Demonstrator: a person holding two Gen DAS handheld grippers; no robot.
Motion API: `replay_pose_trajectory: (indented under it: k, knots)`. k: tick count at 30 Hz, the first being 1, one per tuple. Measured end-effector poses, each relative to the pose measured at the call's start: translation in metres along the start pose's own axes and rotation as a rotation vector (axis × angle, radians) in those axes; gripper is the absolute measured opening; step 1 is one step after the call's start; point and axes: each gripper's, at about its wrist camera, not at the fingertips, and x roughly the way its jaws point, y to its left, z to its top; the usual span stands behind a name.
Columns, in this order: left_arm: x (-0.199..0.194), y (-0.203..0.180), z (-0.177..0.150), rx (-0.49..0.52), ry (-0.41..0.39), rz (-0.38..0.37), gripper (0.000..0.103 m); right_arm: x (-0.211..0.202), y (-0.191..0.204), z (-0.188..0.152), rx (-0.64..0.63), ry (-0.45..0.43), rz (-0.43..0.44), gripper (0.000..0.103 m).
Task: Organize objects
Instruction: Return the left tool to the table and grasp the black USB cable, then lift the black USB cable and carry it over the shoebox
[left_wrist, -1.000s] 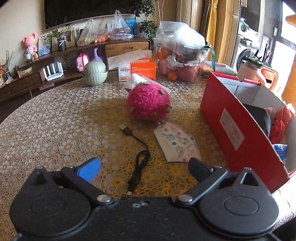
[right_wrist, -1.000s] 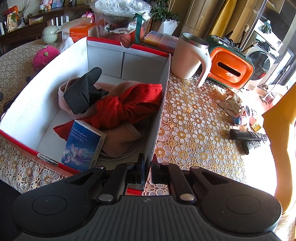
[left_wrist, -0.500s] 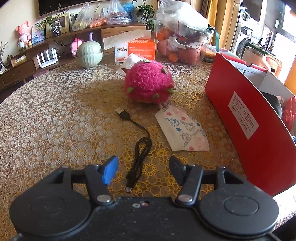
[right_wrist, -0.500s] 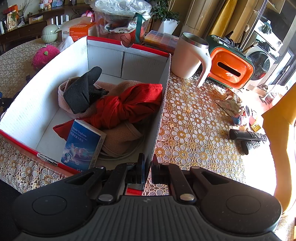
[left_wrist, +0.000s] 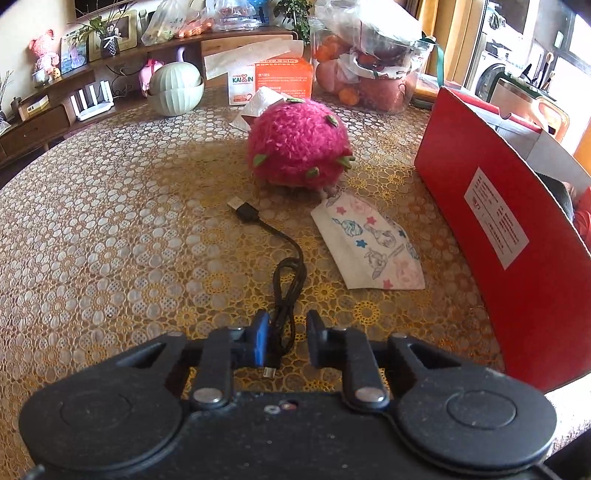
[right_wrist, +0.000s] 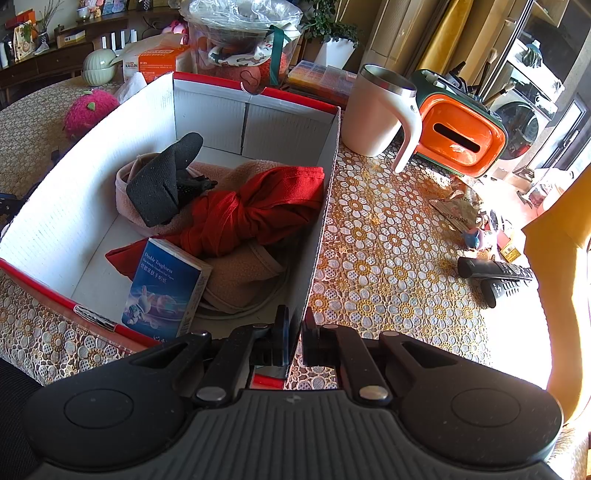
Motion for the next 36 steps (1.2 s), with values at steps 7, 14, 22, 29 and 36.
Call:
replay_pose_trajectory:
  k: [7, 14, 22, 29, 36]
  knots:
    - [0.001, 0.000, 0.002, 0.000, 0.001, 0.015, 0.009, 0.000, 0.000, 0.000, 0.001, 0.000, 0.000, 0.008]
    - [-0.010, -0.001, 0.005, -0.041, -0.040, 0.006, 0.002, 0.000, 0.000, 0.000, 0.000, 0.000, 0.000, 0.008]
    - [-0.040, -0.006, 0.012, -0.071, -0.107, -0.047, 0.001, 0.000, 0.000, 0.000, 0.000, 0.000, 0.000, 0.008]
    - [-0.072, -0.019, 0.020, -0.071, -0.176, -0.109, 0.000, 0.000, 0.001, 0.000, 0.000, 0.000, 0.000, 0.008]
    - [-0.097, -0.036, 0.032, -0.058, -0.232, -0.178, 0.000, 0.000, 0.001, 0.000, 0.000, 0.000, 0.000, 0.008]
